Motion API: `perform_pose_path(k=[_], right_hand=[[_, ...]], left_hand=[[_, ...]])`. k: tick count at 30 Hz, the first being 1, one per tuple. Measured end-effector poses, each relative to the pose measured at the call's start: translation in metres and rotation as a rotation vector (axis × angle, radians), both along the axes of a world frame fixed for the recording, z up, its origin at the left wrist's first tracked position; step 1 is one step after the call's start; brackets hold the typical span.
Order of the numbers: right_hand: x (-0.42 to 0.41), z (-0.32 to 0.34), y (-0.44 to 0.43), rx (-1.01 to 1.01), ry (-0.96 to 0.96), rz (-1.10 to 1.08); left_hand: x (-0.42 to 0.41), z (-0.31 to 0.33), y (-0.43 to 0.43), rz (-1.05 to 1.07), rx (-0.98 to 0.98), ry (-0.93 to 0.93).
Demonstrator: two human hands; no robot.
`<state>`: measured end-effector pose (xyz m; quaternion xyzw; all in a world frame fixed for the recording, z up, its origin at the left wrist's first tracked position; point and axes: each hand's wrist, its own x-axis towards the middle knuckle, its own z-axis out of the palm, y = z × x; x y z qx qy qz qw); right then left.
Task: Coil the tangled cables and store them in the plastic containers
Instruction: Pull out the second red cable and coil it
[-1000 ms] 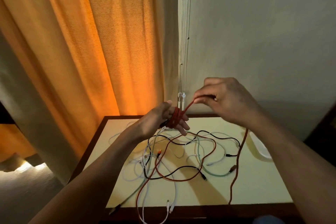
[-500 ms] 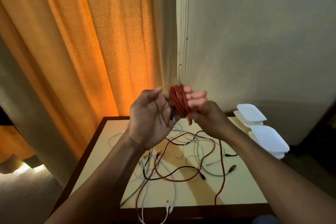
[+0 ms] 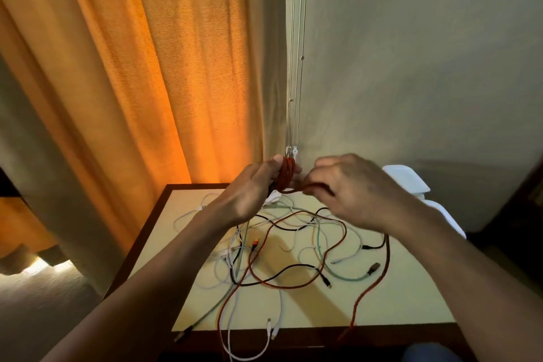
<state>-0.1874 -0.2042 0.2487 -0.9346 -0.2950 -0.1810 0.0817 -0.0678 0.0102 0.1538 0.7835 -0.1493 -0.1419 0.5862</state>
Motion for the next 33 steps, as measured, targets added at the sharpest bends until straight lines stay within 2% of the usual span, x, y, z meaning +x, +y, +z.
perform_pose_path(k=[1, 3, 4, 6, 7, 9, 13, 15, 20, 22, 24, 26, 29, 33], right_hand=[[0.002, 0.009, -0.005, -0.014, -0.024, -0.004], [0.006, 0.027, -0.015, -0.003, -0.050, -0.001], [0.009, 0.035, -0.018, 0.022, -0.062, 0.015], [0.014, 0.050, -0.021, 0.098, -0.095, 0.055], [0.017, 0.057, -0.022, 0.125, -0.112, 0.064], [0.026, 0.067, -0.022, 0.158, -0.136, 0.062], [0.048, 0.063, -0.019, 0.242, -0.136, 0.059], [0.058, 0.051, -0.018, 0.324, -0.082, 0.048], [0.063, 0.007, -0.008, 0.621, 0.245, 0.031], [0.057, -0.010, 0.004, 0.634, 0.315, 0.015], [0.047, -0.023, 0.016, 0.604, 0.310, 0.027], [0.038, -0.029, 0.021, 0.587, 0.302, 0.042], [0.026, -0.026, 0.020, 0.503, 0.230, 0.031], [0.014, -0.024, 0.020, 0.284, 0.159, 0.017]], left_hand=[[0.002, -0.004, 0.016, 0.026, 0.151, -0.045], [-0.004, -0.021, 0.026, -0.088, 0.109, -0.046], [-0.003, -0.027, 0.019, -0.178, -0.027, 0.002], [-0.066, 0.042, 0.004, -0.187, 0.036, -0.087], [-0.074, 0.048, 0.002, -0.240, 0.061, -0.083], [-0.096, 0.063, -0.005, -0.332, -0.023, -0.079], [-0.093, 0.064, -0.007, -0.360, -0.061, -0.089], [-0.099, 0.069, -0.009, -0.397, -0.186, -0.120], [-0.102, 0.088, -0.012, -0.352, -0.653, -0.030], [-0.100, 0.094, -0.012, -0.335, -0.851, -0.017], [-0.095, 0.096, -0.016, -0.323, -0.945, -0.071], [-0.089, 0.094, -0.016, -0.253, -0.927, -0.148], [-0.080, 0.085, -0.012, -0.099, -0.744, -0.251], [-0.066, 0.073, -0.010, 0.039, -0.492, -0.267]])
